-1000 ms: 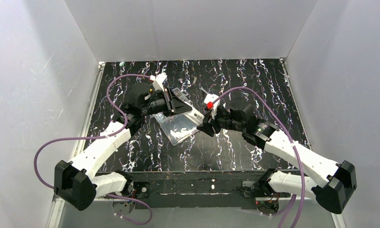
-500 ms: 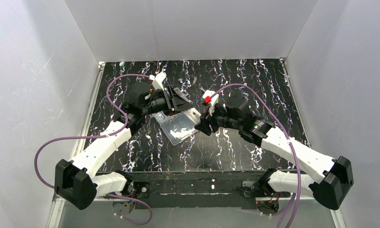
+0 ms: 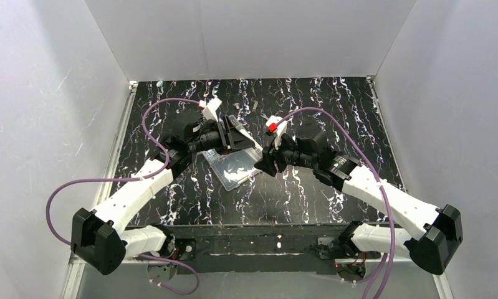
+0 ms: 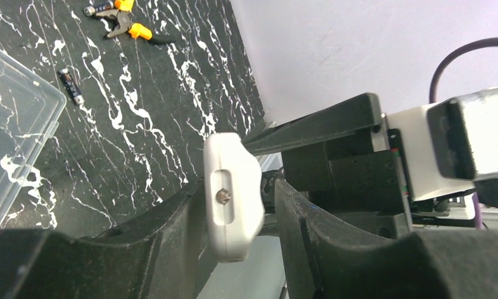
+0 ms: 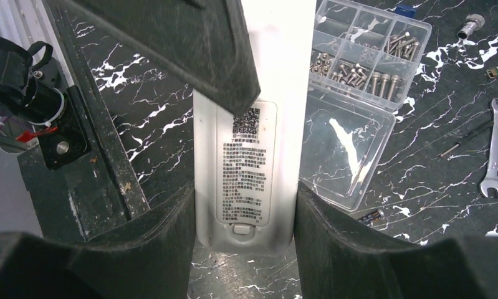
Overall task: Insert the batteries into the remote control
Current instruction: Adjust the remote control.
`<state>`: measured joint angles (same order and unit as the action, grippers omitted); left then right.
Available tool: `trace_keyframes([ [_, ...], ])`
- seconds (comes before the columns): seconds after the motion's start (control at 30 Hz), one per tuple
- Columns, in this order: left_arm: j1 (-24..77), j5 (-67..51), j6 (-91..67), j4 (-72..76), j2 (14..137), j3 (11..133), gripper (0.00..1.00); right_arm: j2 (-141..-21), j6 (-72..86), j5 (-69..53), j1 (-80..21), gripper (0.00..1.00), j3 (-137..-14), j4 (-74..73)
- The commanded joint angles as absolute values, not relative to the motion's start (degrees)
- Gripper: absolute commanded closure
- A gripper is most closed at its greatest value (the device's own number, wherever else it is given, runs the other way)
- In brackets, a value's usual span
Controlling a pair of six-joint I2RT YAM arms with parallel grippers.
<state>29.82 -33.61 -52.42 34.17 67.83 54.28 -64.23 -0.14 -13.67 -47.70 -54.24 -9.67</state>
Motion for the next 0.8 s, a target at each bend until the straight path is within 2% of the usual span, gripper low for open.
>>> trace_keyframes([
  [0.0,30.63,-34.24,-49.6,32.74,67.05,56.69,0.57,-63.98,1.29,-14.55,-47.74,0.96,-57.69,-6.29],
  [0.77,30.94,-31.05,-52.67,36.13,67.06,54.92,0.6,-65.49,1.79,-17.5,-47.74,0.97,-57.54,-6.94],
])
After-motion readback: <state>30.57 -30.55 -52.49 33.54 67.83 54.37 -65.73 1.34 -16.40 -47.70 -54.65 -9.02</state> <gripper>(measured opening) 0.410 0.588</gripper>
